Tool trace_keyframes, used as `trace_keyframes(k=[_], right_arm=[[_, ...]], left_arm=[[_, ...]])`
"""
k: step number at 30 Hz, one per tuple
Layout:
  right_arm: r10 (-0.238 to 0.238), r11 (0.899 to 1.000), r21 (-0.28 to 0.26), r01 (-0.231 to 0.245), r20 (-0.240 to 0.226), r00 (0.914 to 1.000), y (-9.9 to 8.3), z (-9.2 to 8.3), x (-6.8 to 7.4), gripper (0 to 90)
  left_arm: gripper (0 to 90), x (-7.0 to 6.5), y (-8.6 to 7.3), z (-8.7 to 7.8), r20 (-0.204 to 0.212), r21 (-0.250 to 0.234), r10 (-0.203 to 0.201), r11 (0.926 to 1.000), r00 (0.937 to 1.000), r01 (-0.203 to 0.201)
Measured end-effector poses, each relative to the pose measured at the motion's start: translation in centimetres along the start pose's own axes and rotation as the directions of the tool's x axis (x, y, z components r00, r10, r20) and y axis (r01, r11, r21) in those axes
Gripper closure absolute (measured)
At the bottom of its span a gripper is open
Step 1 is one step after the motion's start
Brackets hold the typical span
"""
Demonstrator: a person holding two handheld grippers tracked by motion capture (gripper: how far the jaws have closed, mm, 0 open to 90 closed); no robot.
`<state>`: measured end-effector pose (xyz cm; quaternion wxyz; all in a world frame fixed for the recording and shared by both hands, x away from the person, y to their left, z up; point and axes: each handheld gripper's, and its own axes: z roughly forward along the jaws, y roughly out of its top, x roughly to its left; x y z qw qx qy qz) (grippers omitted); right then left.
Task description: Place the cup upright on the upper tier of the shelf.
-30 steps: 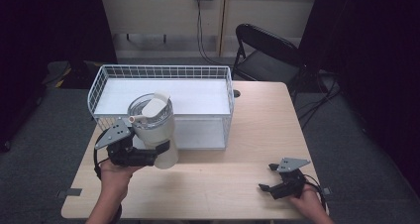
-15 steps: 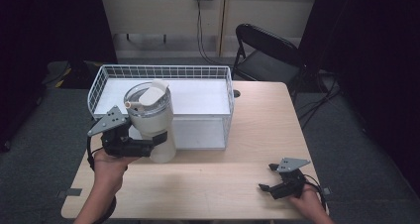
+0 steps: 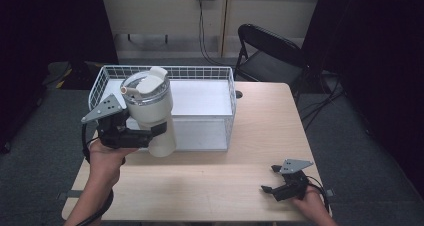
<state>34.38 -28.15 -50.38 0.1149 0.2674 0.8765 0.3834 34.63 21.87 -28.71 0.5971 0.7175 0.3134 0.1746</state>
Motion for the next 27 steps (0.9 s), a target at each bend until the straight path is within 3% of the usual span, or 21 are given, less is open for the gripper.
trace_keyframes(k=[27], right_arm=[[0.000, 1.000, -0.001, 0.000, 0.002, 1.0000, 0.0, 0.0, -0.1, 12.6]], left_arm=[[9.5, 1.1, 4.7, -0.4, -0.024, -0.009, -0.007, 0.9999, 0.9997, 0.006]])
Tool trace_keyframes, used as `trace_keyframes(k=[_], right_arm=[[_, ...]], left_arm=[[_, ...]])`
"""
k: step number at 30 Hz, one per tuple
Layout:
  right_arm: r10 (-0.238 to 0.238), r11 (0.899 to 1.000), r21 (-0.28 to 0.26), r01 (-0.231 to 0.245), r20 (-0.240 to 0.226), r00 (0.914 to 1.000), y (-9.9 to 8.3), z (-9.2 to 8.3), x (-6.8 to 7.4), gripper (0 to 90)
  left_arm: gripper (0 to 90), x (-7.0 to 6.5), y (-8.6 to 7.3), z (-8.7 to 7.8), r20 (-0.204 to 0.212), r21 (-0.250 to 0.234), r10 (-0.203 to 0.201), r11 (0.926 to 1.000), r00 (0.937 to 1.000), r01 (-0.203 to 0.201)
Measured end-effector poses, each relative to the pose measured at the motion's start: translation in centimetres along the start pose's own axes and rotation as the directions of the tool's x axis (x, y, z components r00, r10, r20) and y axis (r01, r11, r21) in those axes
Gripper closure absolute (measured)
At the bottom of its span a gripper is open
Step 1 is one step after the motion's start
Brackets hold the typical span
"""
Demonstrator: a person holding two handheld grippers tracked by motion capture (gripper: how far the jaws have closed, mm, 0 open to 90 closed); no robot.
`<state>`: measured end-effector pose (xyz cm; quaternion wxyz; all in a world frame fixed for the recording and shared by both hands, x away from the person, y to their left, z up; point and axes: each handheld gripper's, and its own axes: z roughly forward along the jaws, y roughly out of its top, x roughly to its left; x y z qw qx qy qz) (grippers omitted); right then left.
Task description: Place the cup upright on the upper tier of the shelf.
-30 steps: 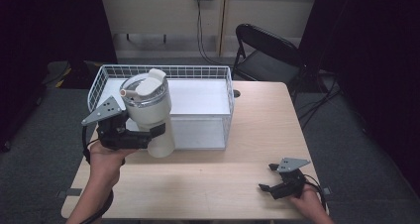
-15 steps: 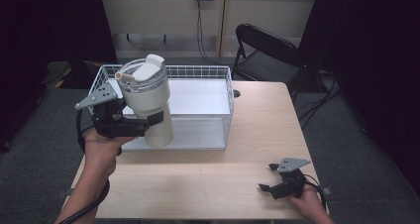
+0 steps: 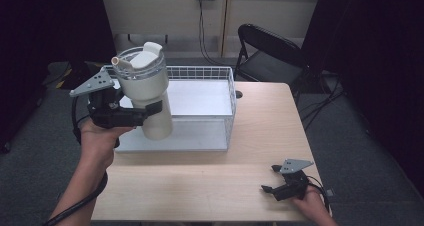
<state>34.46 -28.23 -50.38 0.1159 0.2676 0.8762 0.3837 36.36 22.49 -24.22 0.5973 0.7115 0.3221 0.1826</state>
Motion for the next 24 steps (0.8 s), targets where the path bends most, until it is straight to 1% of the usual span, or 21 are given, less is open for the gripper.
trace_keyframes(k=[3, 7, 8, 10, 11, 12, 15, 21, 24], right_arm=[[0.000, 1.000, 0.000, 0.000, 0.000, 1.0000, 0.0, 0.0, 0.0, 12.6], [0.002, 1.000, 0.001, -0.002, 0.001, 1.0000, 0.0, 0.0, 0.0, 12.6], [0.002, 1.000, 0.001, -0.002, 0.002, 1.0000, 0.0, 0.0, 0.0, 12.6], [0.002, 1.000, 0.001, -0.002, 0.002, 1.0000, 0.0, 0.0, 0.0, 12.6], [0.002, 1.000, 0.001, -0.002, 0.002, 1.0000, 0.0, 0.0, 0.0, 12.6], [0.003, 1.000, 0.002, -0.003, 0.001, 1.0000, 0.0, 0.0, 0.0, 12.6], [0.002, 1.000, 0.001, -0.002, 0.001, 1.0000, 0.0, 0.0, 0.0, 12.6], [0.001, 1.000, 0.001, -0.001, 0.001, 1.0000, 0.0, 0.0, 0.0, 12.6], [0.001, 1.000, 0.001, -0.001, 0.001, 1.0000, 0.0, 0.0, 0.0, 12.6]], left_arm=[[9.5, 0.2, 0.3, 0.1, -0.010, 0.003, -0.006, 1.0000, 0.9999, 0.006], [9.5, 0.3, 0.7, 0.2, -0.017, 0.007, 0.004, 1.0000, 0.9998, -0.004], [9.5, 0.3, 1.0, 0.3, -0.021, 0.003, 0.007, 1.0000, 0.9997, -0.007], [9.5, 0.4, 1.4, 0.4, -0.020, -0.005, 0.000, 1.0000, 0.9998, 0.000], [9.5, 0.4, 1.4, 0.4, -0.020, -0.005, 0.000, 1.0000, 0.9998, 0.000], [9.5, 0.4, 1.9, 0.6, -0.024, -0.004, 0.002, 1.0000, 0.9997, -0.002], [9.5, 0.5, 2.3, 0.9, -0.029, -0.003, 0.006, 1.0000, 0.9996, -0.007], [9.5, 0.9, 2.8, 1.6, -0.050, -0.012, -0.002, 0.9999, 0.9988, 0.001], [9.4, 1.1, 3.0, 1.8, -0.056, -0.011, 0.005, 0.9999, 0.9984, -0.005]])
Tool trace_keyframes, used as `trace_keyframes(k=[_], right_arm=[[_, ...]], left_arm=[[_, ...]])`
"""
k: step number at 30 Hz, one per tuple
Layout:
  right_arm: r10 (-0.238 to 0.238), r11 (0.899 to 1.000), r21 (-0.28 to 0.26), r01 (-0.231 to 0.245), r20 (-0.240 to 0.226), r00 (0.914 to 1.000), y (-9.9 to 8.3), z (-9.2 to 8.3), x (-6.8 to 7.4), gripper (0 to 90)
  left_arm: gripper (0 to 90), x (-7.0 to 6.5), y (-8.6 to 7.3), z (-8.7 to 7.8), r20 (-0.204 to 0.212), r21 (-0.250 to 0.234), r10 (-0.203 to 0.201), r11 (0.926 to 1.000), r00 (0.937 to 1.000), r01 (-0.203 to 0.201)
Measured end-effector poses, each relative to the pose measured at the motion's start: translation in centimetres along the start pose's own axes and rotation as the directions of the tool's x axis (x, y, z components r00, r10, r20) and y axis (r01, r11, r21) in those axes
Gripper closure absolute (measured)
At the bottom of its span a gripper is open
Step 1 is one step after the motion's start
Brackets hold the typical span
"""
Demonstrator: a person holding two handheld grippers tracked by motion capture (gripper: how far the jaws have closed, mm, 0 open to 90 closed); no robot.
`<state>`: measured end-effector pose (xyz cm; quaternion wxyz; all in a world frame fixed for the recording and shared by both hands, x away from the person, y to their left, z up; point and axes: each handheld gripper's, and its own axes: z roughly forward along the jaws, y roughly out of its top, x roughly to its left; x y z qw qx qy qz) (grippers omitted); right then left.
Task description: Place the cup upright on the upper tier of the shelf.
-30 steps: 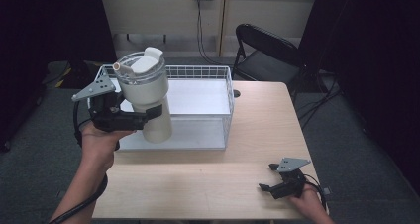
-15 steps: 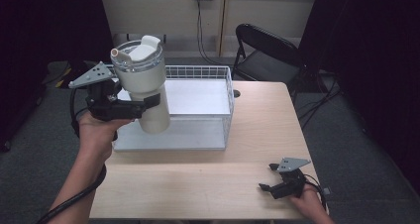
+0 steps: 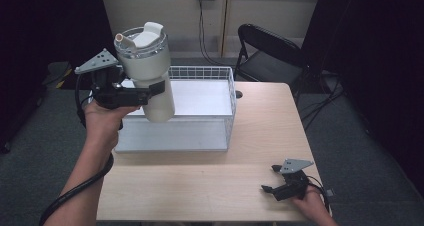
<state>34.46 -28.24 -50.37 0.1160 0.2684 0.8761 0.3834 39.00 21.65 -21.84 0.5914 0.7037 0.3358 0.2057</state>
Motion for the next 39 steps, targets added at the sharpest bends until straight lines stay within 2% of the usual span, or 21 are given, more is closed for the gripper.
trace_keyframes(k=[10, 19, 39], right_arm=[[0.001, 1.000, 0.000, -0.001, -0.001, 1.0000, 0.0, 0.0, 0.0, 12.6], [0.000, 1.000, 0.001, 0.000, 0.000, 1.0000, 0.0, 0.0, 0.0, 12.6], [0.000, 1.000, 0.001, 0.000, -0.001, 1.0000, 0.0, 0.0, 0.0, 12.6]], left_arm=[[9.5, 0.6, 0.5, 0.7, -0.029, -0.004, -0.002, 1.0000, 0.9996, 0.002], [9.4, 1.0, 1.2, 1.0, -0.050, 0.001, 0.012, 0.9999, 0.9987, -0.012], [9.4, 2.2, 1.2, 3.1, -0.094, 0.000, 0.008, 1.0000, 0.9956, -0.008]])
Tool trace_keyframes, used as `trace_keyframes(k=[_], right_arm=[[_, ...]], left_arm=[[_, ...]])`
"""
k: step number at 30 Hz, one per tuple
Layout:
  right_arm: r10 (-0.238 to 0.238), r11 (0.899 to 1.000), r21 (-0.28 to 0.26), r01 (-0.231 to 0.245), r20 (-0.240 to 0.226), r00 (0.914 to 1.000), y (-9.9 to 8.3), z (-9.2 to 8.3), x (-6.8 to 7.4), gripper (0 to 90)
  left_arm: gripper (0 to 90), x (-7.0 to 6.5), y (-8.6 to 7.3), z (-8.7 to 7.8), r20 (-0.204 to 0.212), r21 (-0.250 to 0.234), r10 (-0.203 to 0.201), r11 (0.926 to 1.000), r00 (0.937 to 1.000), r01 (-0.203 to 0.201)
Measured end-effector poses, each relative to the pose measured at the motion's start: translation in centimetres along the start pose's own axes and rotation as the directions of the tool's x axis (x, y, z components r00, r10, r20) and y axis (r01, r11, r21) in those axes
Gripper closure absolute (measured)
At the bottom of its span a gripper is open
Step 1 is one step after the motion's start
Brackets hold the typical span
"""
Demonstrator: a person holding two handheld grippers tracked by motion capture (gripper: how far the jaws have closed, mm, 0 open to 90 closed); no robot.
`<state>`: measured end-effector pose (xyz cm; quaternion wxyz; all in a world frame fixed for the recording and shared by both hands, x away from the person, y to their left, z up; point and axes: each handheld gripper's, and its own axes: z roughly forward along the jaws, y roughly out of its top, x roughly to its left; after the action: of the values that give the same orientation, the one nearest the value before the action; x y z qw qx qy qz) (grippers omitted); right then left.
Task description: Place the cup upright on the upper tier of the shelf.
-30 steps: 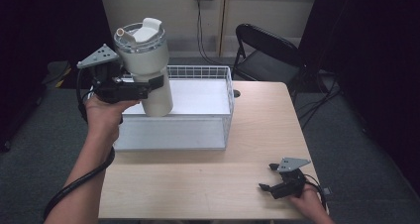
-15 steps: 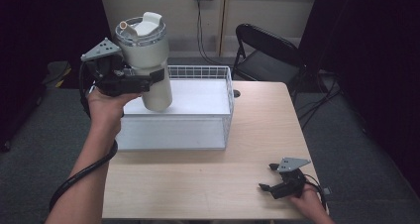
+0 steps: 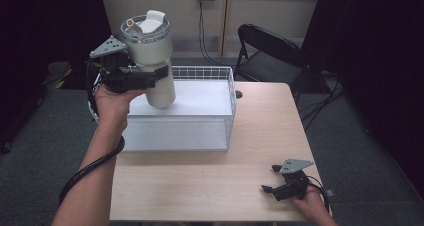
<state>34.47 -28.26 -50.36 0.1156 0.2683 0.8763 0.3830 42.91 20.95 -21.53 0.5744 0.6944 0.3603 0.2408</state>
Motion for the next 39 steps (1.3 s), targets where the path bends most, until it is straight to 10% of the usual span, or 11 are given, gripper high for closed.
trace_keyframes(k=[39], right_arm=[[-0.004, 1.000, -0.003, 0.004, -0.003, 1.0000, 0.0, 0.0, -0.1, 12.6]], left_arm=[[9.4, 1.1, -0.7, 3.2, -0.061, 0.018, -0.006, 0.9998, 0.9981, 0.007]])
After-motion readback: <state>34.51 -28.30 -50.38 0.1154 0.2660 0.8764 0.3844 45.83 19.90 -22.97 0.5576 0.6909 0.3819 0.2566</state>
